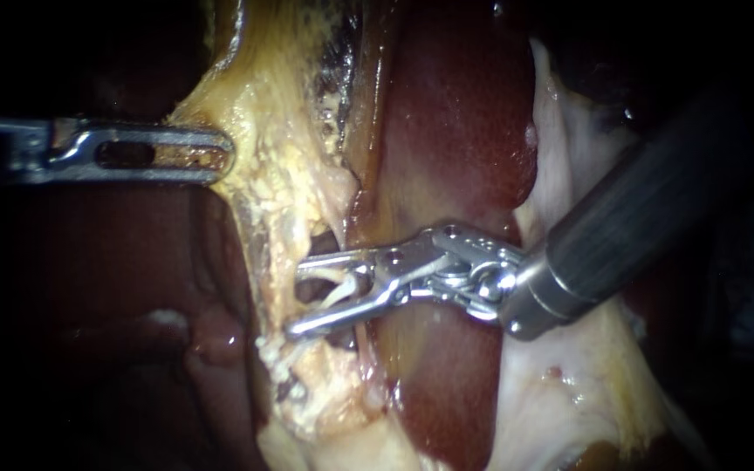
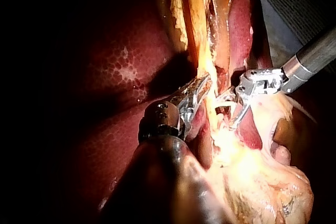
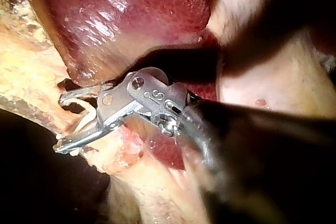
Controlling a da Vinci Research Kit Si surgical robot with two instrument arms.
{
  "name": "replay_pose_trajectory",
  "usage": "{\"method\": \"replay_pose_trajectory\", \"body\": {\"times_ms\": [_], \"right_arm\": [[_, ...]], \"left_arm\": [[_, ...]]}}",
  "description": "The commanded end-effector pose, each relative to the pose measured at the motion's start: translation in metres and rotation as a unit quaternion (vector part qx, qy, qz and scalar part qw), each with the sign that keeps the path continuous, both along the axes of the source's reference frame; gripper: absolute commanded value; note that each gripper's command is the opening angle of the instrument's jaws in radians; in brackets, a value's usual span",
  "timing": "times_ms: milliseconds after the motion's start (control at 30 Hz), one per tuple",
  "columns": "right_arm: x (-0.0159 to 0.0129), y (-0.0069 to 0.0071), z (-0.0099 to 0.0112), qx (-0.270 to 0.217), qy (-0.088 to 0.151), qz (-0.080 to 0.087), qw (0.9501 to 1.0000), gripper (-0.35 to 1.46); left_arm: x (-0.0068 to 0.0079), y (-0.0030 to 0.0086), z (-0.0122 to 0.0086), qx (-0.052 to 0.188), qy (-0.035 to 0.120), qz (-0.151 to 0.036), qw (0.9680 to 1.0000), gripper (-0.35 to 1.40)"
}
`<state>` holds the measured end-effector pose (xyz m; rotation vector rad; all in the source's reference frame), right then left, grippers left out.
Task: Clipping third clip left tube
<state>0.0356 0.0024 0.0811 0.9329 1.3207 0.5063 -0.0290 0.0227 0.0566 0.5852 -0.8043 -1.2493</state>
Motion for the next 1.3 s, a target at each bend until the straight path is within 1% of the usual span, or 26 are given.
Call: {"method": "replay_pose_trajectory", "body": {"times_ms": [33,200,267,433,467,567,700,733,833,933,1000,1100,1200,1300], "right_arm": [[-0.0002,-0.0001,0.0002,-0.003,-0.007,-0.001,1.0000,0.56],[-0.0011,-0.0001,0.0004,-0.007,-0.028,0.005,0.9996,0.58],[-0.0012,0.0000,0.0003,-0.006,-0.032,0.010,0.9994,0.58],[-0.0003,0.0001,0.0003,-0.007,-0.035,0.013,0.9993,0.59],[-0.0001,0.0001,0.0003,-0.006,-0.032,0.011,0.9994,0.59],[0.0007,0.0000,-0.0001,0.013,-0.013,0.012,0.9998,0.59],[0.0015,-0.0006,-0.0012,0.033,0.022,0.004,0.9992,0.59],[0.0015,-0.0008,-0.0017,0.039,0.033,0.001,0.9987,0.59],[0.0013,-0.0010,-0.0029,0.052,0.054,-0.004,0.9972,0.59],[0.0007,-0.0007,-0.0045,0.066,0.073,-0.009,0.9952,0.58],[0.0003,-0.0004,-0.0050,0.069,0.079,-0.010,0.9944,0.58],[-0.0007,0.0000,-0.0054,0.077,0.080,-0.012,0.9938,0.57],[-0.0014,0.0001,-0.0053,0.083,0.079,-0.014,0.9933,0.56],[-0.0012,0.0002,-0.0051,0.089,0.079,-0.016,0.9927,0.56]], "left_arm": [[0.0001,0.0000,-0.0001,0.000,0.000,0.000,1.0000,-0.35],[0.0003,0.0000,-0.0005,0.001,-0.001,0.000,1.0000,-0.35],[0.0003,0.0000,-0.0007,0.001,0.000,0.000,1.0000,-0.35],[0.0002,-0.0001,-0.0008,0.001,0.000,0.000,1.0000,-0.35],[0.0002,-0.0001,-0.0008,0.001,0.000,0.000,1.0000,-0.35],[0.0002,-0.0002,-0.0008,0.001,0.000,0.000,1.0000,-0.35],[0.0002,-0.0002,-0.0008,0.001,0.000,0.000,1.0000,-0.35],[0.0002,-0.0002,-0.0008,0.001,0.000,0.000,1.0000,-0.35],[0.0002,-0.0002,-0.0008,0.001,0.000,0.000,1.0000,-0.35],[0.0003,-0.0001,-0.0007,0.001,0.000,0.000,1.0000,-0.35],[0.0004,-0.0001,-0.0006,0.001,0.000,0.000,1.0000,-0.35],[0.0007,0.0000,-0.0005,0.001,-0.001,0.001,1.0000,-0.35],[0.0009,0.0001,-0.0002,0.001,-0.001,0.001,1.0000,-0.35],[0.0009,0.0003,0.0000,0.001,-0.001,0.001,1.0000,-0.35]]}}
